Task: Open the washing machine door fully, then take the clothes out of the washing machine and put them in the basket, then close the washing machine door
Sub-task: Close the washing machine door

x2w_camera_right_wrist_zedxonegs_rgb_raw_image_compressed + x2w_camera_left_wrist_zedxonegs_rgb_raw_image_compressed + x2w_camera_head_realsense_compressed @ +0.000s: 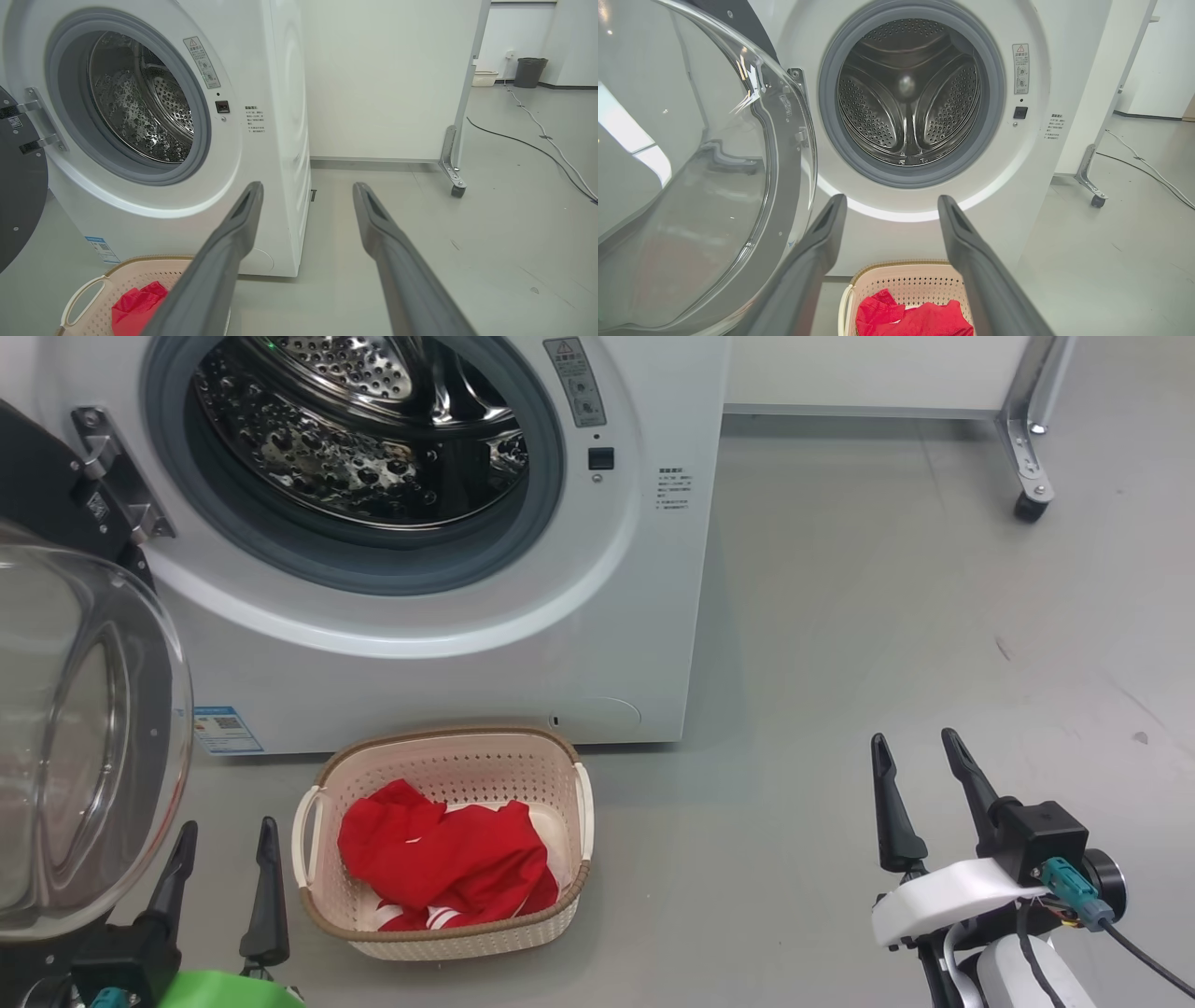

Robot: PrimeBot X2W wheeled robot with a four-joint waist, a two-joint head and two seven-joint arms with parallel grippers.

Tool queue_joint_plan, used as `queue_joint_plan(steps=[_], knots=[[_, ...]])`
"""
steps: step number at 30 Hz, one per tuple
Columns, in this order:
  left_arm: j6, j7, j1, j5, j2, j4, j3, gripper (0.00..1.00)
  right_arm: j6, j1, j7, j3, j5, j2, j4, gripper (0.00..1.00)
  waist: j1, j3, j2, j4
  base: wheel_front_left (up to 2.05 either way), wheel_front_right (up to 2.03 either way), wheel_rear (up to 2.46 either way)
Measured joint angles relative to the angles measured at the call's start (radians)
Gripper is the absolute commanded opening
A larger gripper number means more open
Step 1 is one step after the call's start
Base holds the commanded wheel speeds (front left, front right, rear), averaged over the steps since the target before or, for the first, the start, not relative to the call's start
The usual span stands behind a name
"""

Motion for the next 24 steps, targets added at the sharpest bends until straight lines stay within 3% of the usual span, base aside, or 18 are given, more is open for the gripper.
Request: queue_joint_plan(steps=[10,24], knots=[[0.0,0.0,0.001,-0.017,0.0,0.037,-0.034,1.0,0.012,0.022,0.0,0.001,0.0,0.0,0.001,1.0,0.0,-0.008,0.0,0.066,0.0,0.0,0.0],[0.037,0.0,0.021,-0.027,0.0,0.069,-0.024,1.0,0.039,0.021,0.0,0.044,-0.001,0.0,0.02,1.0,0.0,-0.015,0.0,0.232,0.0,0.0,0.0]])
